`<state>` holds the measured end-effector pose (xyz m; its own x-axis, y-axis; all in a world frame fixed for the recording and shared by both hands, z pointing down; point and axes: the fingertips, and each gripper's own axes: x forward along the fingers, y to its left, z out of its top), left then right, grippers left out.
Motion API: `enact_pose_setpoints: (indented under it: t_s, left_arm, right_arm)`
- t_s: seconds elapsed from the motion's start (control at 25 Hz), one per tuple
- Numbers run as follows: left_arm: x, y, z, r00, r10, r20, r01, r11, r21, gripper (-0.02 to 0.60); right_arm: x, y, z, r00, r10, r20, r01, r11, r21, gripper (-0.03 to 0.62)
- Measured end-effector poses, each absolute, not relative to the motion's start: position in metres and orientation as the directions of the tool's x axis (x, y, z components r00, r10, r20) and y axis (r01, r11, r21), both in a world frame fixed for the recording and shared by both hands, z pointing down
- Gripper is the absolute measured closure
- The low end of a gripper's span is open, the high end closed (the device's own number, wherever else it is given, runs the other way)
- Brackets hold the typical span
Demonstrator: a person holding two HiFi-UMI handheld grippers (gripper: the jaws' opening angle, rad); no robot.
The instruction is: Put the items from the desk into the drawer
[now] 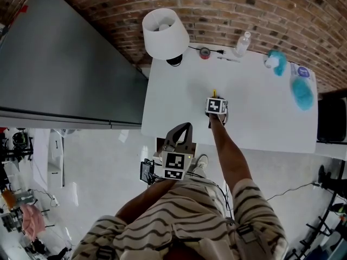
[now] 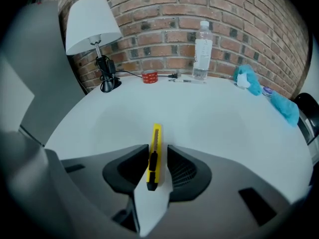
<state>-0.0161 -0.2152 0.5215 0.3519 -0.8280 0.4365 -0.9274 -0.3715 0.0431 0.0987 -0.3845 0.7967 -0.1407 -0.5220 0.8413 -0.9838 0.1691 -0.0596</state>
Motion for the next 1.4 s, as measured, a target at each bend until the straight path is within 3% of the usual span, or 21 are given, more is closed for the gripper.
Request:
enact_pose_setpoints:
  t_s: [0.12,0.2,1.4]
  left_arm:
    - [-0.017,-0.218,0.522,0.354,-0.828,0.435,-0.927,-0.372,0.045,0.574]
    - [-0.016,-0.219,0.522,0.358,-0.827,0.434,-0.925,-0.377,0.044,0.574]
    - [-0.016,-0.201,0.503,0.367,-0.845,0.389,-0.921,-0.388,0.029,0.574]
  right_arm:
    - [0.098,-0.388,0.796,-0.138,-0.524,0.84,-0.983,0.174,-0.052,0.474]
    - [0.095,-0.388,0.796,-0.147,-0.52,0.841,-0.979,0.199,-0.048,0.524]
    - [0.104,-0.373,0.734,-0.182,-0.638,0.748,-0.975,0.218,-0.051,0.528]
